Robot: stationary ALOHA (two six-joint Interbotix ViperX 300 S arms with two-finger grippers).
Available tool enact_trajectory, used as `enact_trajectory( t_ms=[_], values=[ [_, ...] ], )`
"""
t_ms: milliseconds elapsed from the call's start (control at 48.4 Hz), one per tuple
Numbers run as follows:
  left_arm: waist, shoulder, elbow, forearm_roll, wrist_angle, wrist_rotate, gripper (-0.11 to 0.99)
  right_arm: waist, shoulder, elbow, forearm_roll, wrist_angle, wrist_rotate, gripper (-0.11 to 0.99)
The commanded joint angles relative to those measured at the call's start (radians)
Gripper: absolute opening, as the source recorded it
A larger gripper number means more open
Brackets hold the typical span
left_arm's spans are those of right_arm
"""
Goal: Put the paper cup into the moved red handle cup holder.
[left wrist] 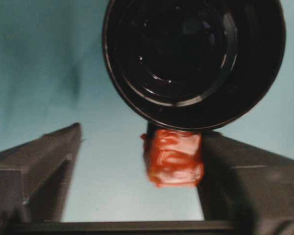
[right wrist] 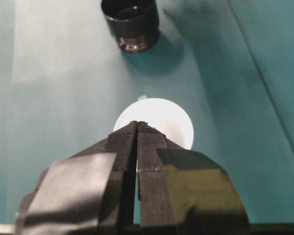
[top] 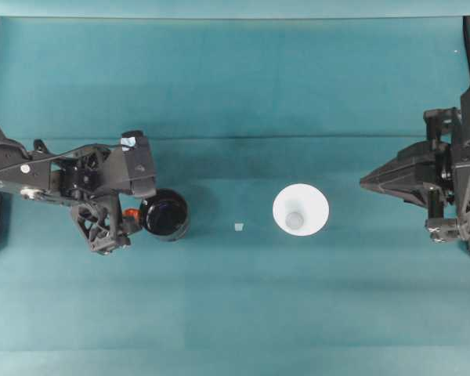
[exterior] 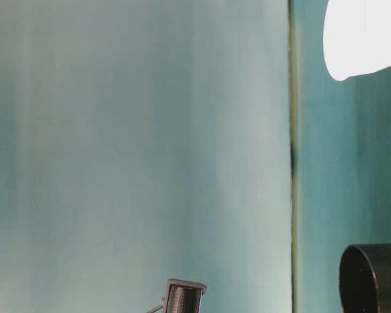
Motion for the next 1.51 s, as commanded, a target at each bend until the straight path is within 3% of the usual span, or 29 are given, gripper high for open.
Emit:
enact_trajectory(
  t_ms=[0, 165, 207, 496, 682, 951, 1137, 1323, 1489],
  values=[
    [-0.002, -0.006, -0.003, 0.003, -0.008, -0.003, 0.75, 0.003, 0.003, -0.008, -0.002, -0.006, 0.009, -0.1],
    [-0.002, -0.011, -0.002, 0.003, -0.017, 0.005, 0.36, 0.011, 0.003, -0.002, 0.0, -0.006, 0.009, -0.1],
    [-0.002, -0.014, -0.002, 0.003, -0.02, 0.005, 0.33, 0.012, 0.005, 0.003, 0.0, -0.006, 0.009, -0.1],
    [-0.002, -0.078, -0.012, 0.003, -0.025, 0.003, 0.32, 0.012, -0.009, 0.012, -0.002, -0.006, 0.008, -0.1],
    [-0.002, -0.114, -0.089, 0.003, 0.003, -0.006, 0.31, 0.012, -0.025, 0.023, 0.0, -0.005, 0.009, -0.1],
    [-0.002, 0.02, -0.288, 0.003, 0.06, 0.005, 0.31, 0.009, -0.026, 0.034, 0.003, -0.014, 0.011, -0.1],
    [-0.003, 0.146, -0.407, 0.003, 0.101, 0.006, 0.31, -0.003, -0.026, 0.04, 0.003, -0.014, 0.011, -0.1],
    [-0.005, 0.189, -0.425, 0.003, 0.149, 0.006, 0.3, -0.005, -0.026, 0.04, 0.003, -0.015, 0.011, -0.1],
    [-0.025, 0.198, -0.413, 0.003, 0.149, 0.006, 0.3, -0.005, -0.026, 0.04, 0.003, -0.015, 0.011, -0.1]
  ],
)
